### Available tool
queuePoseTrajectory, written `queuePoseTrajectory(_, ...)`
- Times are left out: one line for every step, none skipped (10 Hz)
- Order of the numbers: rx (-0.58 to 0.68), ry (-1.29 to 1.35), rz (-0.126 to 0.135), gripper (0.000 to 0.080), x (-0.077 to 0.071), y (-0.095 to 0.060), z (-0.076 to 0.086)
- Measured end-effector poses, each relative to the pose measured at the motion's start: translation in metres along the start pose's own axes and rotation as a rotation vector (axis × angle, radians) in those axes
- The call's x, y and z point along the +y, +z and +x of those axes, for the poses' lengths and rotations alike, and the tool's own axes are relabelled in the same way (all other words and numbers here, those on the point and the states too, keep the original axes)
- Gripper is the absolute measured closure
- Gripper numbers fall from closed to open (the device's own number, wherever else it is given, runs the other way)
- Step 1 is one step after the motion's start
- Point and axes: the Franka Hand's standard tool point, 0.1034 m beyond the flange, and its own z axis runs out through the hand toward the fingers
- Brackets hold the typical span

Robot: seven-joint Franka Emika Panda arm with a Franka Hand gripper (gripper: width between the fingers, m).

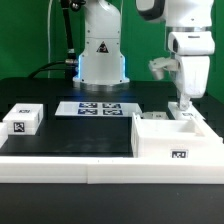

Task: Assemble cabinet

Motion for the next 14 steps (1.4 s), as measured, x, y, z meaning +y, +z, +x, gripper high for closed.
queuePoseTrajectory(-0.001, 0.010, -0.001, 0.0731, 0.003, -0.001, -0.005)
queuePoseTrajectory(-0.005, 0.021, 0.000, 0.0731, 0.006, -0.004, -0.010)
queuePoseTrajectory(-0.008, 0.032, -0.006, 0.0731, 0.010, -0.009, -0.016)
queuePoseTrajectory(-0.008, 0.041, -0.012, 0.0731, 0.013, -0.012, -0.019)
queuePoseTrajectory(-0.009, 0.048, -0.013, 0.0729, 0.015, -0.014, -0.022)
queuePoseTrajectory(-0.014, 0.054, -0.010, 0.0729, 0.017, -0.016, -0.025)
queuePoseTrajectory(-0.012, 0.058, -0.015, 0.0729, 0.020, -0.018, -0.025)
queuePoseTrajectory(-0.013, 0.058, -0.012, 0.0729, 0.019, -0.016, -0.025)
queuePoseTrajectory(-0.013, 0.058, -0.011, 0.0729, 0.018, -0.016, -0.026)
queuePoseTrajectory(-0.012, 0.058, -0.008, 0.0729, 0.019, -0.014, -0.025)
queuePoseTrajectory(-0.010, 0.059, -0.011, 0.0729, 0.022, -0.014, -0.024)
queuePoseTrajectory(-0.008, 0.059, -0.016, 0.0729, 0.025, -0.016, -0.023)
queuePoseTrajectory(-0.007, 0.060, -0.018, 0.0729, 0.028, -0.016, -0.022)
queuePoseTrajectory(-0.005, 0.060, -0.022, 0.0729, 0.030, -0.016, -0.021)
